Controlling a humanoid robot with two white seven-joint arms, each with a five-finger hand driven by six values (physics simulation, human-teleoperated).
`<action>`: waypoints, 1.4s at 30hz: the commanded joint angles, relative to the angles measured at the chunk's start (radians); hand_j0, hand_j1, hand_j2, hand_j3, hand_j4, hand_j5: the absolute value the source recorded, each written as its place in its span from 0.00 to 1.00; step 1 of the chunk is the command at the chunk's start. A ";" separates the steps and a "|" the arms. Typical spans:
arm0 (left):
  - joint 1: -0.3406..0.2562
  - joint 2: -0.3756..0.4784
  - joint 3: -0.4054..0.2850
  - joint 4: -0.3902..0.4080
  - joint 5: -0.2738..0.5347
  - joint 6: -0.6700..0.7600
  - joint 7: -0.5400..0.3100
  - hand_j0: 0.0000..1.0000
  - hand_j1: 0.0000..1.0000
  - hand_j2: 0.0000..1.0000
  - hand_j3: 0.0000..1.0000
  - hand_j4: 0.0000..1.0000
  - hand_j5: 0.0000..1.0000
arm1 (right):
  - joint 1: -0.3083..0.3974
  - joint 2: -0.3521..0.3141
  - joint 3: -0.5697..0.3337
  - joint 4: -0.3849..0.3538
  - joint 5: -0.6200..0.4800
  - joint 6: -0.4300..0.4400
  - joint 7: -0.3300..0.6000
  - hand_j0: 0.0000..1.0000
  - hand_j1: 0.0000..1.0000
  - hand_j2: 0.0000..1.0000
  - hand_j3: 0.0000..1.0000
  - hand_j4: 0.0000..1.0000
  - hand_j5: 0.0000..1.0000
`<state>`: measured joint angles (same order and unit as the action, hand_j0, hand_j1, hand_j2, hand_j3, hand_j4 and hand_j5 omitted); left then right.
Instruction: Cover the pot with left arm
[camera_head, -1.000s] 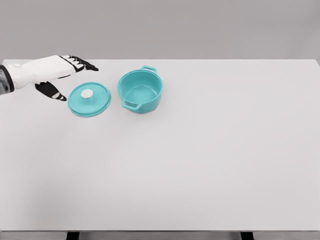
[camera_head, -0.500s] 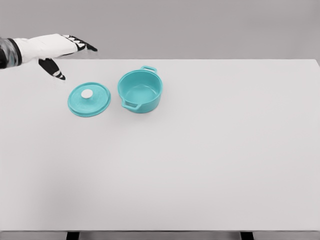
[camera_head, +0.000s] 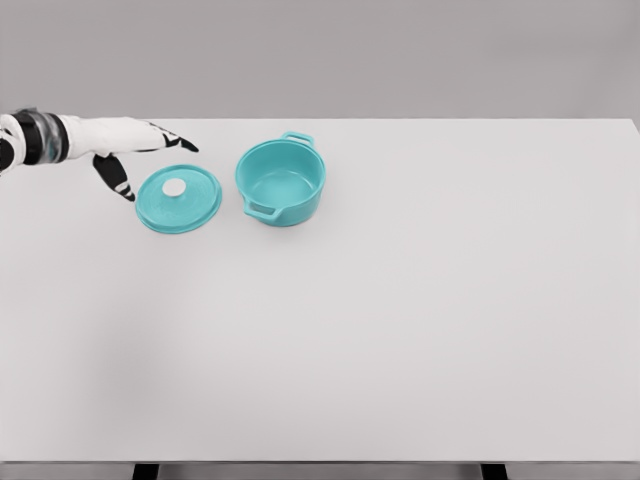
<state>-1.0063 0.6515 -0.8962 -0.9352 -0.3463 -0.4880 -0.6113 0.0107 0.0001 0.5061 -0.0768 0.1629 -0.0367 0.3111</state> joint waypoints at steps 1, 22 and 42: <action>0.000 -0.012 -0.003 0.001 0.004 0.005 0.000 1.00 1.00 1.00 1.00 1.00 1.00 | 0.000 0.000 0.000 0.000 0.000 0.000 0.000 1.00 1.00 1.00 1.00 1.00 1.00; -0.017 -0.093 -0.044 0.088 0.004 0.155 0.000 0.75 0.75 0.75 0.75 0.75 0.75 | 0.000 0.000 0.000 0.000 0.000 0.000 0.002 1.00 1.00 1.00 1.00 1.00 1.00; -0.015 -0.107 -0.083 0.093 0.006 0.157 0.000 0.77 0.77 0.77 0.77 0.77 0.77 | 0.000 0.000 0.000 0.000 0.000 0.000 0.000 1.00 1.00 1.00 1.00 1.00 1.00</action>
<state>-1.0216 0.5444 -0.9791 -0.8420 -0.3432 -0.3326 -0.6112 0.0107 0.0001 0.5061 -0.0768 0.1629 -0.0369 0.3111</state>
